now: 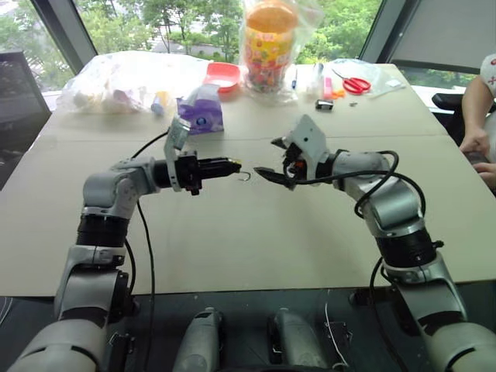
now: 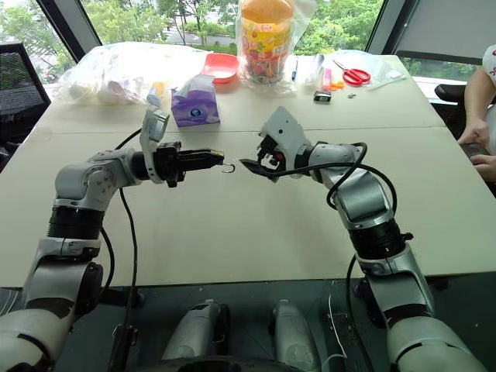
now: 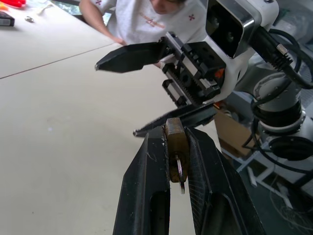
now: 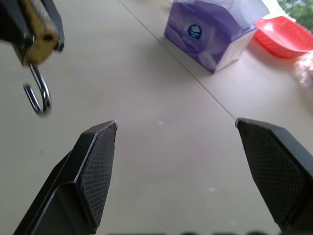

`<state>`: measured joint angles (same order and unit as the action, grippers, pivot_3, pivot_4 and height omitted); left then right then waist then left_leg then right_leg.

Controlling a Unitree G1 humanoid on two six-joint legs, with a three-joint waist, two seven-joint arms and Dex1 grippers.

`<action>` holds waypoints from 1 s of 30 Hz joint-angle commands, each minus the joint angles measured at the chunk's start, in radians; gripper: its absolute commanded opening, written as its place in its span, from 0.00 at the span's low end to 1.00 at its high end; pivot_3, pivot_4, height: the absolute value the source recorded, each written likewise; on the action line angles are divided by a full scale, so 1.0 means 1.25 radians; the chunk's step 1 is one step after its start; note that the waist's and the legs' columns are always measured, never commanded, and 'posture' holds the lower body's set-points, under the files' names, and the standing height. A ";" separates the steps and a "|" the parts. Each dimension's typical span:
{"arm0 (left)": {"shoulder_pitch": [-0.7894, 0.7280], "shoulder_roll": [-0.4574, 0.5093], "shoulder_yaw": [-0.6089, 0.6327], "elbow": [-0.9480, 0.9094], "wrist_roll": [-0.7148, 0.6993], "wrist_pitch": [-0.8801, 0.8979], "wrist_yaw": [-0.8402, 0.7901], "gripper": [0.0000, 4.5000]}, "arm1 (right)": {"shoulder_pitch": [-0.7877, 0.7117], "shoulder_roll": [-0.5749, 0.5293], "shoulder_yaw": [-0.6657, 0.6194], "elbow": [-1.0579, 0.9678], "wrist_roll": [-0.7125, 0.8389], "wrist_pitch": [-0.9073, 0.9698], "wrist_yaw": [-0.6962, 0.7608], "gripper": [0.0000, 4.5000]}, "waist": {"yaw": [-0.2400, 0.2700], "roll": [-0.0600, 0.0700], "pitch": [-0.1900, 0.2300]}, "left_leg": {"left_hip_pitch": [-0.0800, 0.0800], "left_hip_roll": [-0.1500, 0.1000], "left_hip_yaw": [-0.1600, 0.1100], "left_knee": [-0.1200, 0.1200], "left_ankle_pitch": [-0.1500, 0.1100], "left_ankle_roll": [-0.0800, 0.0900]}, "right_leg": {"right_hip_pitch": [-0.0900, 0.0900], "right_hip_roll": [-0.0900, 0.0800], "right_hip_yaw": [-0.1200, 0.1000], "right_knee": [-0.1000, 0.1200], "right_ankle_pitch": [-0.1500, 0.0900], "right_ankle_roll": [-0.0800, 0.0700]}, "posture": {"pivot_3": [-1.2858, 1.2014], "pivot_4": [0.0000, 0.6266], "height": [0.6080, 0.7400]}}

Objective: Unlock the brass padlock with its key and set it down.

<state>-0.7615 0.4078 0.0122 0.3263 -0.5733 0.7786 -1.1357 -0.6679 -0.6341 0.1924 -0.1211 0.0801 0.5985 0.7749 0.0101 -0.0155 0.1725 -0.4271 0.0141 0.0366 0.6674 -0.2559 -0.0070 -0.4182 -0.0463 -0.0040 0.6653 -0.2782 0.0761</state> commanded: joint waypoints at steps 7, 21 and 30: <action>-0.079 -0.160 0.008 0.214 0.031 0.044 0.151 0.00 | 0.144 -0.104 -0.040 -0.256 0.093 0.099 0.092 0.90 | -0.010 0.000 0.000 | 0.000 0.001 0.000 0.000 -0.001 0.001 | 0.000 0.002 0.000 0.001 0.000 0.000 | 0.52 0.24 1.00; -0.151 -0.170 0.005 0.367 0.100 0.045 0.188 0.71 | 0.146 -0.075 -0.029 -0.268 0.094 0.140 0.025 0.91 | -0.016 0.000 0.000 | 0.001 0.001 0.000 0.000 0.000 0.001 | 0.001 0.001 0.000 0.000 0.000 0.000 | 0.52 0.24 1.00; 0.023 0.017 -0.025 -0.047 0.156 0.015 0.200 0.89 | 0.189 -0.094 -0.062 -0.279 0.107 0.149 0.015 0.91 | -0.025 0.000 0.000 | 0.003 0.003 0.000 -0.002 0.000 0.001 | 0.001 0.001 0.002 0.001 0.000 0.000 | 0.52 0.24 1.00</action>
<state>-0.7414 0.4195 -0.0525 0.3950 -0.3468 0.7826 -0.8886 -0.4238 -0.7540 0.1469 -0.4335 0.2000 0.7916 0.8039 -0.0215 -0.0158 0.1727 -0.4235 0.0174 0.0365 0.6649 -0.2559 -0.0062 -0.4179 -0.0453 -0.0017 0.6671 -0.2781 0.0757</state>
